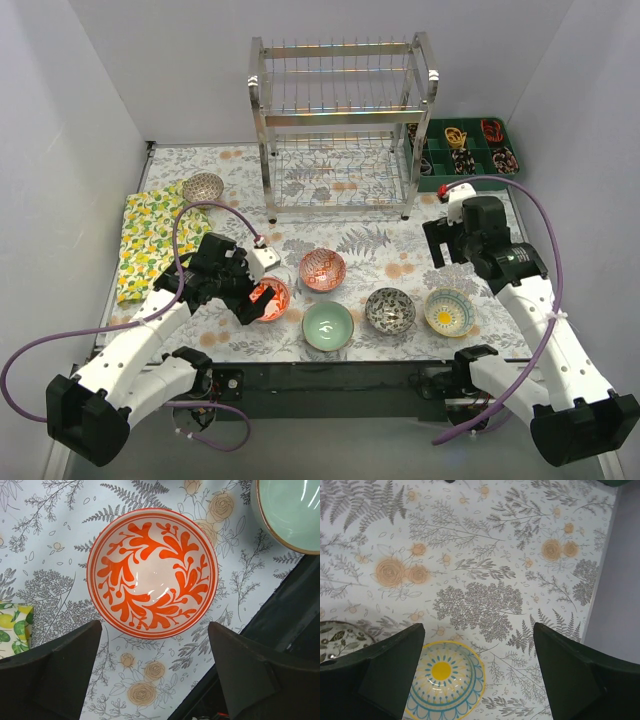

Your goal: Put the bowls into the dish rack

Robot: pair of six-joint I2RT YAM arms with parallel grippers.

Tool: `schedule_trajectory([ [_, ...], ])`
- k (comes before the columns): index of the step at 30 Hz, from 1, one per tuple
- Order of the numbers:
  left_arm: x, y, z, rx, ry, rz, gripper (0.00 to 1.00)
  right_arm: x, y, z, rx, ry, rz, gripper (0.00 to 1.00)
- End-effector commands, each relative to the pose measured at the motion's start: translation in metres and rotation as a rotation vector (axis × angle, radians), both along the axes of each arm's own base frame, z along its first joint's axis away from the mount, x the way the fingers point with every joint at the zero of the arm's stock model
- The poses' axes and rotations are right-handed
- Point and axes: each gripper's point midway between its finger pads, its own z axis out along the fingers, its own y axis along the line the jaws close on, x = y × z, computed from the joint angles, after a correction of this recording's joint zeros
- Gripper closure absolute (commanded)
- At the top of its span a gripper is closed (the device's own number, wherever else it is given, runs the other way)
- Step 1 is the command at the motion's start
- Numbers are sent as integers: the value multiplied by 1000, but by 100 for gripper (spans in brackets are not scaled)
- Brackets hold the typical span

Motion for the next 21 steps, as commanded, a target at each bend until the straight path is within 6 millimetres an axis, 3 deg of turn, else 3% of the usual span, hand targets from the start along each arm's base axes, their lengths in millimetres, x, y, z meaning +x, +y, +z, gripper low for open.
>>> schedule_trajectory([
  [1,11,4,2,36,-67,-20,11,-17,46,25,100,51,320,2],
  [4,15,4,1,40,-73,-4,10,-19,66,33,162,78,420,2],
  [11,30,15,-3,56,-108,141,10,-3,105,3,361,269,367,20],
  [16,38,38,-1,180,-129,178,9,11,76,-10,286,323,99,23],
  [19,46,45,12,219,-162,175,9,7,50,0,217,336,76,22],
  [20,48,43,15,217,-164,168,8,5,31,-1,234,371,18,22],
  [21,50,42,19,218,-173,153,8,-8,27,-2,266,430,16,22],
])
